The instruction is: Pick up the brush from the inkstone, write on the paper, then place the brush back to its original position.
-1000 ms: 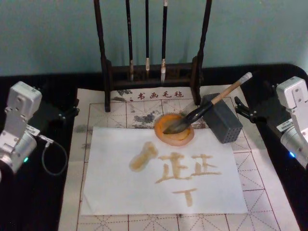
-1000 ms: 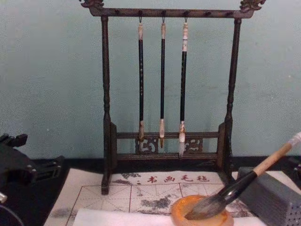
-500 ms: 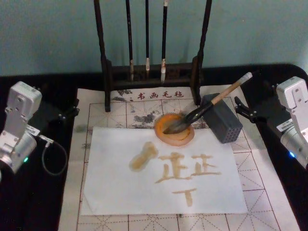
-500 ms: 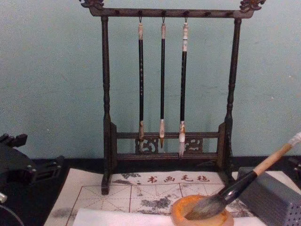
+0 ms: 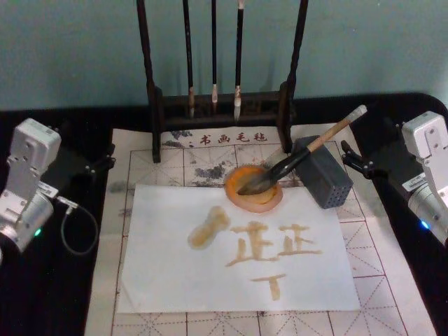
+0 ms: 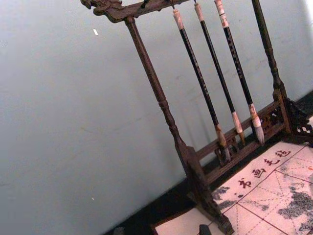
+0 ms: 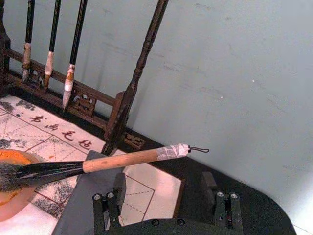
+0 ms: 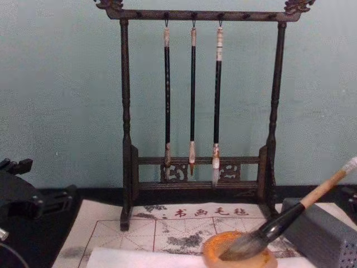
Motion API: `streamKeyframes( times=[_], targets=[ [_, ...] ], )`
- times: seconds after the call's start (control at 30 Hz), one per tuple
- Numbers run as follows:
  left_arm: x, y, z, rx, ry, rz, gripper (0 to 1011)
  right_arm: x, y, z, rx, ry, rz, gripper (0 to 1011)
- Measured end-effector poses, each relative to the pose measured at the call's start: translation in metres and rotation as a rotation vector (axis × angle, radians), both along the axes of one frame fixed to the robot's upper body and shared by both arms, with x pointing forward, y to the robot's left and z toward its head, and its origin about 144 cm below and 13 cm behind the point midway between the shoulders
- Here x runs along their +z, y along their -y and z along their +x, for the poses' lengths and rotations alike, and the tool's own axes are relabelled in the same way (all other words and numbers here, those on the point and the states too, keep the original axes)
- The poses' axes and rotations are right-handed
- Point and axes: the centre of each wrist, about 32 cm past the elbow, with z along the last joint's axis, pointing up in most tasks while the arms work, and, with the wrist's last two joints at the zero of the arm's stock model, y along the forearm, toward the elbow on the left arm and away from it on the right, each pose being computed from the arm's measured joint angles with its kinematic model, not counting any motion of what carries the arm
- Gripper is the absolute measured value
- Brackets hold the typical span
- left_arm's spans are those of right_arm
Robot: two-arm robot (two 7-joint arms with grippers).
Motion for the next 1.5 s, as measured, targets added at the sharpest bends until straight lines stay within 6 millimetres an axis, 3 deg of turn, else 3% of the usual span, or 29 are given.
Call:
streamKeyframes(
  times=[0.83,1.23,1.5],
  targets=[
    [0.0,0.0,0.0,0.0,0.0,0.0,1001,0.0,0.001,0.0,-0.001,-0.003,0.007,1000],
    [0.0,0.0,0.0,0.0,0.0,0.0,1001,0.01,0.005,-0.001,0.001,-0.126,0.248,1000],
    [0.0,0.0,0.0,0.0,0.0,0.0,1001,0.015,0.0,0.003,-0.021,-0.232,0.503,1000]
  ],
)
